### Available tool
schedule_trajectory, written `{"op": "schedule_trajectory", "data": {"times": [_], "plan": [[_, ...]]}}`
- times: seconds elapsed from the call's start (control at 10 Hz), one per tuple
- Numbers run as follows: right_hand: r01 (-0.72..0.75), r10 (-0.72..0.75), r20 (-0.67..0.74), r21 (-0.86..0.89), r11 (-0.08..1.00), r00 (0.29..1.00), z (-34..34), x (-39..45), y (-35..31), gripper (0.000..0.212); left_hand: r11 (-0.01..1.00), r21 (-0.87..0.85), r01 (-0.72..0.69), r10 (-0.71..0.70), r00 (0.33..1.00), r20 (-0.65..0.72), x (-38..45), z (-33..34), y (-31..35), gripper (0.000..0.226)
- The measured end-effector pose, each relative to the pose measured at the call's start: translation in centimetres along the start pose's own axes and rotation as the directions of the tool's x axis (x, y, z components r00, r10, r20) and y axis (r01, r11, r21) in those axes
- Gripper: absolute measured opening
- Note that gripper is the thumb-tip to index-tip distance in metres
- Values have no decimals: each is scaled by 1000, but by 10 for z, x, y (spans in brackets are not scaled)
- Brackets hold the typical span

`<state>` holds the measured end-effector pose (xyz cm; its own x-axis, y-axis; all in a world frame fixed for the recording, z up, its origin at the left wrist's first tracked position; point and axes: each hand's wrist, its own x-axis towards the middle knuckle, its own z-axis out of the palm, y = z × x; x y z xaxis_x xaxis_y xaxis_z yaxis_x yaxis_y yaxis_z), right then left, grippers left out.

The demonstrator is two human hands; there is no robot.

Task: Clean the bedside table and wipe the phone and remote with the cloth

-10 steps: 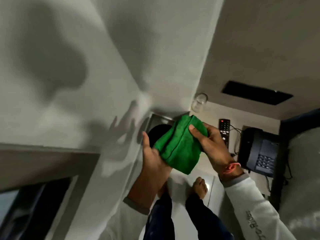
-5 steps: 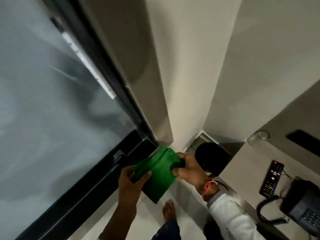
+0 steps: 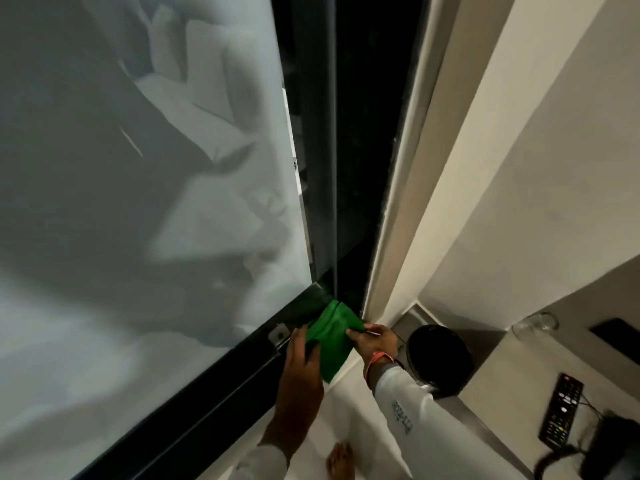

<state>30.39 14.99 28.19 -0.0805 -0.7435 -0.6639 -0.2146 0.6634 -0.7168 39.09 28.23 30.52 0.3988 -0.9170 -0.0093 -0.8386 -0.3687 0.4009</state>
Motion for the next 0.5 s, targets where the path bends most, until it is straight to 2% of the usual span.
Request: {"op": "schedule_trajectory", "data": {"times": [0.1,0.2,0.3,0.4,0.5], "plan": [[3,-2,9,-135,991,1000,1,3,0,27,970,186,-154,122,978,169,7,5,-4,63],[80,-25,154,-363,928,988,-8,9,-4,42,919,320,-231,137,947,290,19,4,-11,73],[220,-82,274,-526,822,958,-23,9,-16,47,874,381,-302,164,921,354,27,-2,-14,57],[286,-91,321,-637,716,943,-52,5,-28,56,843,458,-281,62,897,437,36,-17,4,57],[335,-170,300,-680,652,939,-84,3,-40,57,810,543,-221,-114,849,516,54,-11,32,54]]}}
